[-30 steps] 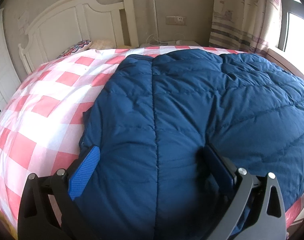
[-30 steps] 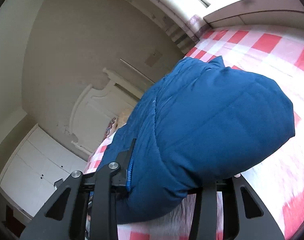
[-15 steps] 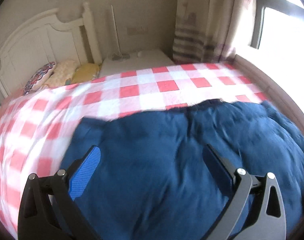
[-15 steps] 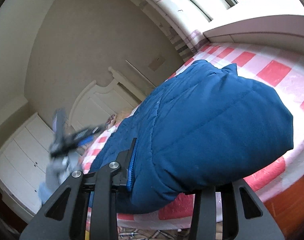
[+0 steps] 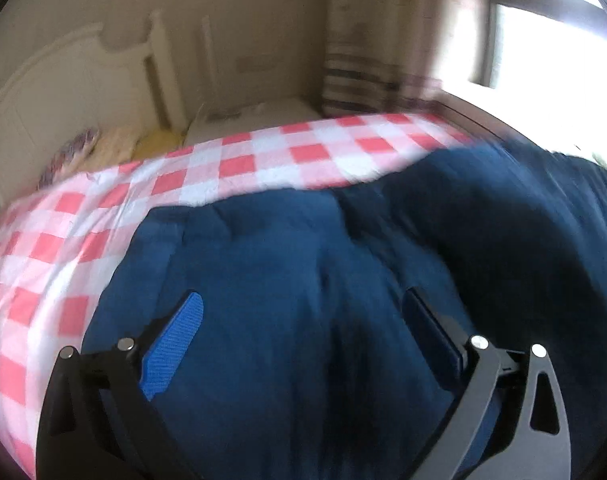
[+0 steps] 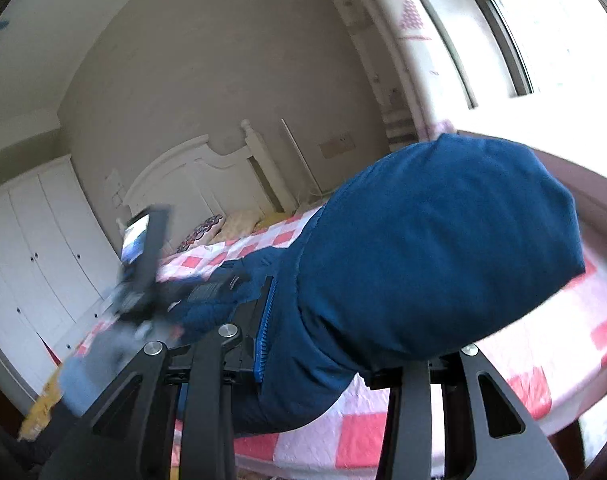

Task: Fold large clothes

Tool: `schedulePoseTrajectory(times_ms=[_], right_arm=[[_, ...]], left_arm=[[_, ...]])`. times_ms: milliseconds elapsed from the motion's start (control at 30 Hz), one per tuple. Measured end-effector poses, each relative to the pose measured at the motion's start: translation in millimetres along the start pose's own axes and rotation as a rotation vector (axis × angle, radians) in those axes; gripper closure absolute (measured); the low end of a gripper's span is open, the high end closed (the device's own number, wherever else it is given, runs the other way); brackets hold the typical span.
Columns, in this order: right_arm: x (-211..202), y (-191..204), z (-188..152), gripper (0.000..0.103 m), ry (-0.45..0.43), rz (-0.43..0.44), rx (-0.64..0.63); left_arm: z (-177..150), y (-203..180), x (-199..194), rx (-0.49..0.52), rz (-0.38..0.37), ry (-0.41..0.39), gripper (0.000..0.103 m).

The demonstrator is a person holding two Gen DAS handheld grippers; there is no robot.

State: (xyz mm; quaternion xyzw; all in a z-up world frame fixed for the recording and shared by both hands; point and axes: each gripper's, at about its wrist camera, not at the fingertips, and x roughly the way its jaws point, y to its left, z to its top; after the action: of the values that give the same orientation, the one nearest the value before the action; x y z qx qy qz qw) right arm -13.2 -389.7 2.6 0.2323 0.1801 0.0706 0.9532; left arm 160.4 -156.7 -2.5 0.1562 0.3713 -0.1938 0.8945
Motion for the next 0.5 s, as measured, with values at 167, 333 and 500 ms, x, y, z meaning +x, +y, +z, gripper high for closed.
schedulePoseTrajectory(times_ms=[167,333,500], right_arm=[[17,50,11,0.064,0.003,0.033,-0.144],[44,140,13,0.064,-0.017,0.042,-0.440],[106,241,-31,0.064,0.041,0.073,-0.776]], left_arm=[[-82,3,-24,0.032,-0.062,-0.021,0.002],[-106,86,-93,-0.134,-0.097,-0.152,0.002],[-125,207,-149,-0.438,0.139,-0.231,0.002]])
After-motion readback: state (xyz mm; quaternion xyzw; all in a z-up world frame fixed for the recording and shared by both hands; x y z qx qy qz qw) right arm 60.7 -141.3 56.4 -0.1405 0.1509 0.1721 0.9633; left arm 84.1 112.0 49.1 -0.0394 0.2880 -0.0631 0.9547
